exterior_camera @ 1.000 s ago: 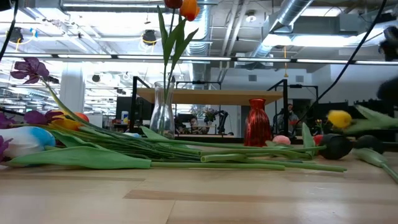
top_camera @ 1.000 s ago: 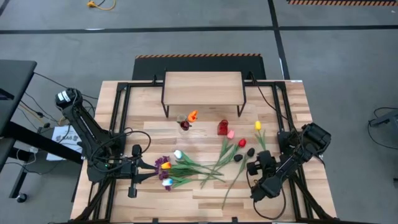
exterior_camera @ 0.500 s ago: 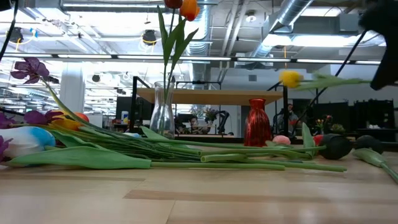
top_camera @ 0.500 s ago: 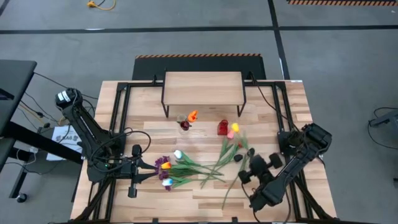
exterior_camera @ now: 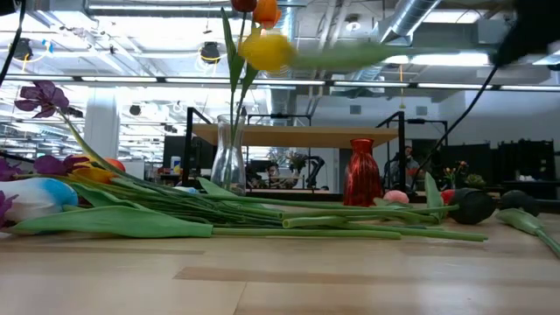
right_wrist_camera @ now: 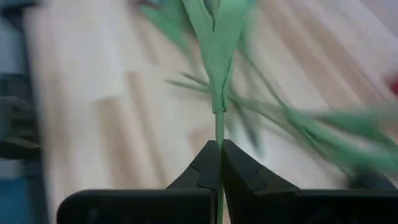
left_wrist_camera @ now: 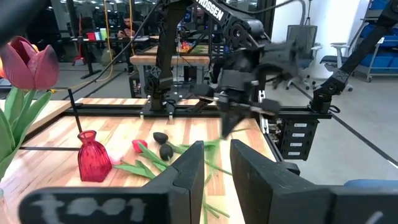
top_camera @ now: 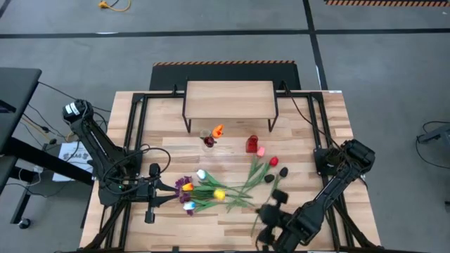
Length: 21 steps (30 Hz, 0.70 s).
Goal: Pick and place flowers into a vace then onto a shelf
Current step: Put the top yellow tulip into the transparent vase
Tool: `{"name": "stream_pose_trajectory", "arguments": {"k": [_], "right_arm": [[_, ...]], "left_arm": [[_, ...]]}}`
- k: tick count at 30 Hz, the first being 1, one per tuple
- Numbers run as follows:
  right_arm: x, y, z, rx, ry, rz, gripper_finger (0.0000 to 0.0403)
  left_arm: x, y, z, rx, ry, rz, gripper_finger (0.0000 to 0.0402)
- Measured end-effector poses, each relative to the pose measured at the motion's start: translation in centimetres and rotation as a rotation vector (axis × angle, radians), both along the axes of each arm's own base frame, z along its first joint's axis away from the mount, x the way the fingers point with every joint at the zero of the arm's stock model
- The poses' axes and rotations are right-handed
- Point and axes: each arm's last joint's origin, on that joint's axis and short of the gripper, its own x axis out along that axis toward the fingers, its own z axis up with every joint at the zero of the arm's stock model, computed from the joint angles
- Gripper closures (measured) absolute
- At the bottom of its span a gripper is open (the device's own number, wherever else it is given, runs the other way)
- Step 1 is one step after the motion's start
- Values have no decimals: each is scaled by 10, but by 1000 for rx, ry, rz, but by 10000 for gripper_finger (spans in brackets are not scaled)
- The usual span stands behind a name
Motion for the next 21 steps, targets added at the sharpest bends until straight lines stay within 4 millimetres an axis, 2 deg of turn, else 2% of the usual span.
{"name": "stream_pose_trajectory", "arguments": {"k": [7,12,16,21], "right_arm": [[30,20,26,-78,-164,370,403],[42,39,54,-180,-358,677,403],[50,44,79,-309,-515,762,403],[65,37,106,-386,-674,743,403]], "left_arm": [[0,0,-1,14,7,0,333],[0,0,-1,20,8,0,334],[2,1,-1,19,8,6,334],[11,6,0,56,-2,-43,334]]}}
